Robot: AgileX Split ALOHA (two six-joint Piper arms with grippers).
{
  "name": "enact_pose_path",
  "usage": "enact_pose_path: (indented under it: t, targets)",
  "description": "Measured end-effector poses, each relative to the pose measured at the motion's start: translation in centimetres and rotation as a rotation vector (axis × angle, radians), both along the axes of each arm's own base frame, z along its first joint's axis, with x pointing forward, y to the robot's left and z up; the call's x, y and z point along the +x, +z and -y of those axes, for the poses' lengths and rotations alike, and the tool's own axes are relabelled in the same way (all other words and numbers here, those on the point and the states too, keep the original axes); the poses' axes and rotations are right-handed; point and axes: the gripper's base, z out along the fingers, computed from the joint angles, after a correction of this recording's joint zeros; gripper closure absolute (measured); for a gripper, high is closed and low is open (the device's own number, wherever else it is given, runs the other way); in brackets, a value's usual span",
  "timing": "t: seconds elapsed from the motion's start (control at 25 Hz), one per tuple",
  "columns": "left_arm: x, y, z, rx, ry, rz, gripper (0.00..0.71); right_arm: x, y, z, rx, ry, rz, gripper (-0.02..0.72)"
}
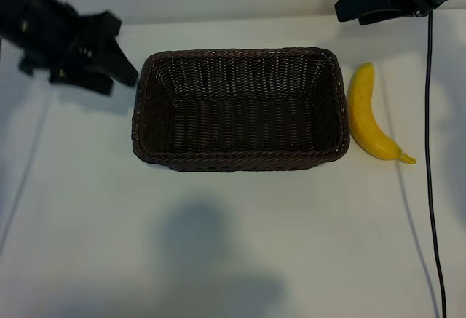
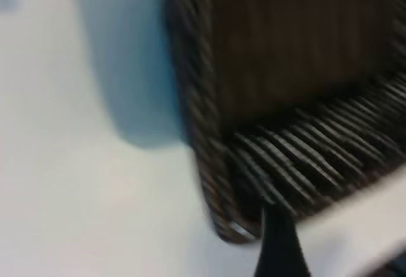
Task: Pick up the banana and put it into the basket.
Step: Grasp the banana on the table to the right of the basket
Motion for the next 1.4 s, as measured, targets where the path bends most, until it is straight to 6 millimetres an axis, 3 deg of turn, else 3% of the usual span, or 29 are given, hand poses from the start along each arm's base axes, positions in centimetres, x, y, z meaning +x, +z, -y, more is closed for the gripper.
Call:
enact_pose_path:
  t: [0.16,0.44,0.6,0.72,0.84,1.12,1.4]
  targets:
    - [-1.7,-0.9,0.4,-0.115,-0.022,0.012,0.227,0.0,0.0,0.0,0.003,-0.001,0.0,0.221]
    - [-1.7,-1.5,-0.5,-0.084,0.01,0.01,0.23,-0.4,0.8,0.0,-0.025,0.054,-0.014,0.221]
    - [-1.5,-1.6,-1.1,-0.079,0.034,0.015,0.23,-1.2,3.0,1.2,-0.179,0.019,0.046,0.221]
    - [-1.3,-1.6,-1.1,-0.073,0.046,0.03,0.23,-1.7,3.1,1.9,-0.266,-0.004,0.035,0.221]
    - [-1.3,-1.5,-1.1,-0.073,0.047,0.032,0.23,-1.7,1.1,2.0,-0.287,0.009,-0.023,0.221]
    - [-0.6,0.2,-1.0,-0.084,0.041,0.075,0.23,-0.8,-6.1,2.6,-0.37,0.024,-0.165,0.221]
    - [-0.3,0.8,-1.0,-0.097,0.048,0.093,0.23,0.4,-9.7,2.6,-0.389,0.033,-0.22,0.221]
